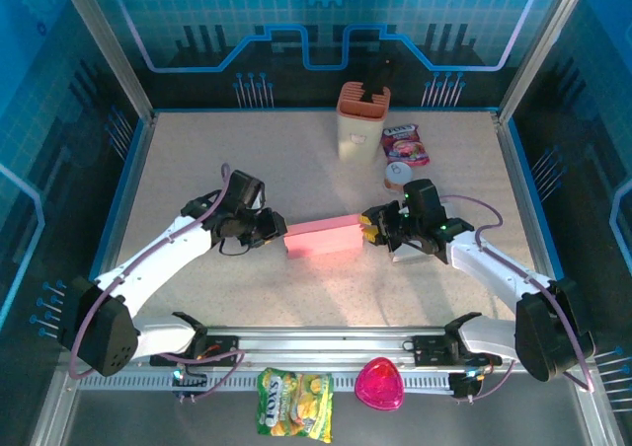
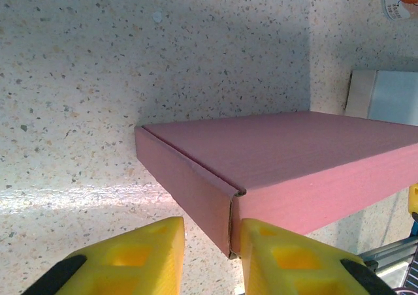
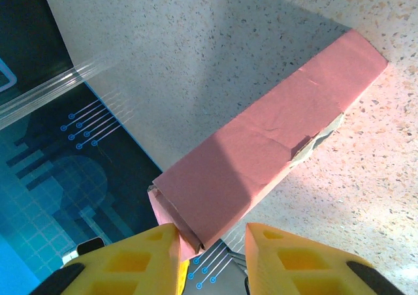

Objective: Fold the paper box

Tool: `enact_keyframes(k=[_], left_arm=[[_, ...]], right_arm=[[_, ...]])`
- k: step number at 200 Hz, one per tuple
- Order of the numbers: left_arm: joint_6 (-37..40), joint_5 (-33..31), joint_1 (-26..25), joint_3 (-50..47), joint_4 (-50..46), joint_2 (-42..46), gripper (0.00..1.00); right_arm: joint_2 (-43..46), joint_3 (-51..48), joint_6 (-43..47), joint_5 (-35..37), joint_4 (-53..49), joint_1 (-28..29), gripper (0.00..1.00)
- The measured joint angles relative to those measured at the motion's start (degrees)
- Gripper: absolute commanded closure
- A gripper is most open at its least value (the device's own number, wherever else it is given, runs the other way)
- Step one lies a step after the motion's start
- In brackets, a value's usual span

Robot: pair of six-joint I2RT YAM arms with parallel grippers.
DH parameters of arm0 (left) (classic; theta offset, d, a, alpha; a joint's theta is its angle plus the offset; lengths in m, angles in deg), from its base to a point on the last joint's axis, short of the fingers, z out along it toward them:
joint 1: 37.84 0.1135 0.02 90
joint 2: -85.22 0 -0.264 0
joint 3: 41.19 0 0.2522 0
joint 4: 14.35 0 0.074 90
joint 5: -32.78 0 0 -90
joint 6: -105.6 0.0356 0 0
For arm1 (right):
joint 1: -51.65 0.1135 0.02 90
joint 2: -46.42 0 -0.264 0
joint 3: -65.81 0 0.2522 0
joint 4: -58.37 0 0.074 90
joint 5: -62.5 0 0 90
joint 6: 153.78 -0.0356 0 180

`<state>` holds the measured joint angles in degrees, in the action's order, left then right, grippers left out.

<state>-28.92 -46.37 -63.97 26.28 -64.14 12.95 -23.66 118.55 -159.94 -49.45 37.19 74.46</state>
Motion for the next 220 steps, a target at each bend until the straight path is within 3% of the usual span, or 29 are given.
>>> enact_keyframes(k=[114,180,220], left_arm=[[1.1,0.4,0.0,-1.7,1.0,0.9,0.79],[1.1,0.4,0.0,0.7,-2.7,1.6,0.66],[0.4,1.1,0.0,3.3,-2.7,1.4,0.66]], right_arm=[[0.3,-0.3,1.3,-1.0,-0.5,-0.5,0.69],[0.9,-0.7,2.2,-1.5,-0.7,-0.8,0.69],[0.9,-0.7,2.4,-1.5,-0.9,-0.8,0.69]])
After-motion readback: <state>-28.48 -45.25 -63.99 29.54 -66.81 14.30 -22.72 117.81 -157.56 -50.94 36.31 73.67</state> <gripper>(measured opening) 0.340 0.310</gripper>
